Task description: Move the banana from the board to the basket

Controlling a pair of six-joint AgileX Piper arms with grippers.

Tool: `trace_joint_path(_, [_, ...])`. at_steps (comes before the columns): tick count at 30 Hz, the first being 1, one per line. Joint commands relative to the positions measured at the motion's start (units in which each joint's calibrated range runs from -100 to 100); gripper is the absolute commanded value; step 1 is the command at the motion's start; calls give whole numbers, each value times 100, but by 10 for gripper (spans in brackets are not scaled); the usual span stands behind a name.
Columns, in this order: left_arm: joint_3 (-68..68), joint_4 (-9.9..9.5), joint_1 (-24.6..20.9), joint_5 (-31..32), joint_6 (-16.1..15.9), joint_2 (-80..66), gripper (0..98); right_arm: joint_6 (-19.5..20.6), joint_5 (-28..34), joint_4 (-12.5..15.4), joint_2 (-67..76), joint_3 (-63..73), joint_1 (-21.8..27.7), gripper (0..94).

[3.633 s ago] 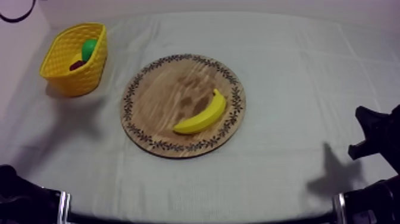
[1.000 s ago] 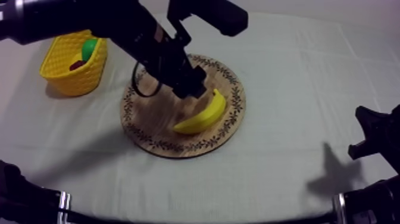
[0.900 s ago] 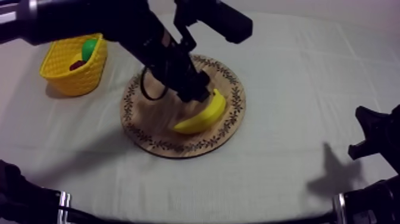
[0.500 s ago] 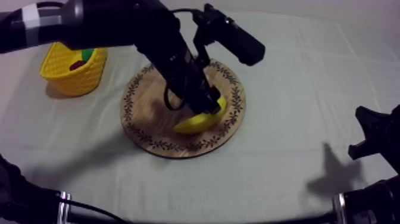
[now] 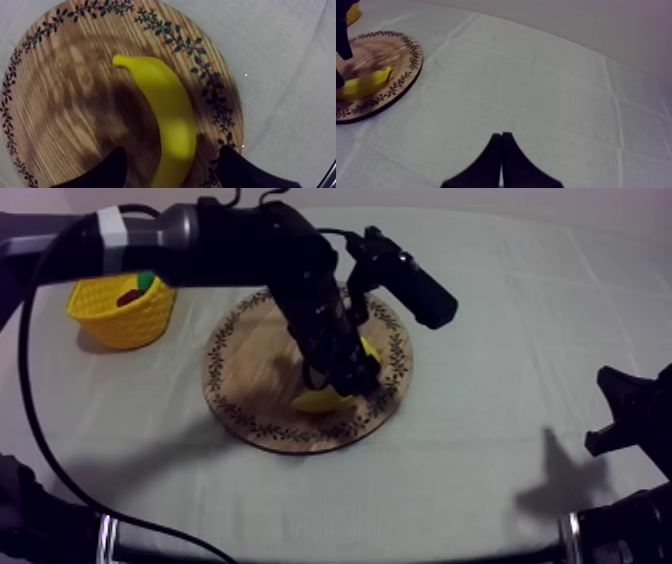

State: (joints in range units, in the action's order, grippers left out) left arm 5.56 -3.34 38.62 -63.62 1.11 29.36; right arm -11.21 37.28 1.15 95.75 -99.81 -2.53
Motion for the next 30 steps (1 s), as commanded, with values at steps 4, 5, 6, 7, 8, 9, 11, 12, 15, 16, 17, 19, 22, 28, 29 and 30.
trace_joint_path(4, [-121, -14, 2, -83, -20, 259, 677, 0, -2, 0, 0, 3, 0, 3])
trace_joint_path(5, [-151, -21, -1, -88, -26, 312, 678, 0, -2, 0, 0, 3, 0, 3])
trace_joint_path(6, [-179, -26, -3, -95, -33, 365, 678, 0, -2, 0, 0, 3, 0, 3])
trace_joint_path(7, [-208, -30, -7, -99, -43, 418, 678, 0, -2, 0, 0, 3, 0, 3])
trace_joint_path(8, [-236, -33, -9, -102, -54, 468, 676, 0, -2, 0, 0, 3, 0, 3])
trace_joint_path(9, [-258, -35, -11, -104, -66, 516, 675, 0, -2, 0, 0, 3, 0, 3])
trace_joint_path(11, [-306, -37, -13, -114, -84, 607, 673, 0, -2, 0, 0, 3, 0, 3])
trace_joint_path(12, [-345, -37, -11, -139, -95, 649, 673, 0, -2, 0, 0, 3, 0, 3])
trace_joint_path(15, [-478, -23, -4, -252, -126, 770, 666, 0, -2, 0, 0, 3, 0, 3])
trace_joint_path(16, [-522, -17, -1, -294, -137, 805, 663, 0, -2, 0, 0, 3, 0, 3])
trace_joint_path(17, [-566, -14, 1, -334, -147, 839, 660, 0, -2, 0, 0, 3, 0, 3])
trace_joint_path(19, [-648, -10, 6, -413, -168, 904, 655, 0, -2, 0, 0, 3, 0, 3])
trace_joint_path(22, [-781, -7, 11, -536, -198, 1000, 649, 0, -2, 0, 0, 3, 0, 3])
trace_joint_path(28, [-1022, -6, 26, -768, -272, 1184, 639, 0, -2, 0, 0, 3, 0, 3])
trace_joint_path(29, [-1063, -4, 29, -809, -286, 1216, 638, 0, -2, 0, 0, 3, 0, 3])
trace_joint_path(30, [-1105, -3, 31, -856, -305, 1249, 636, 0, -2, 0, 0, 3, 0, 3])
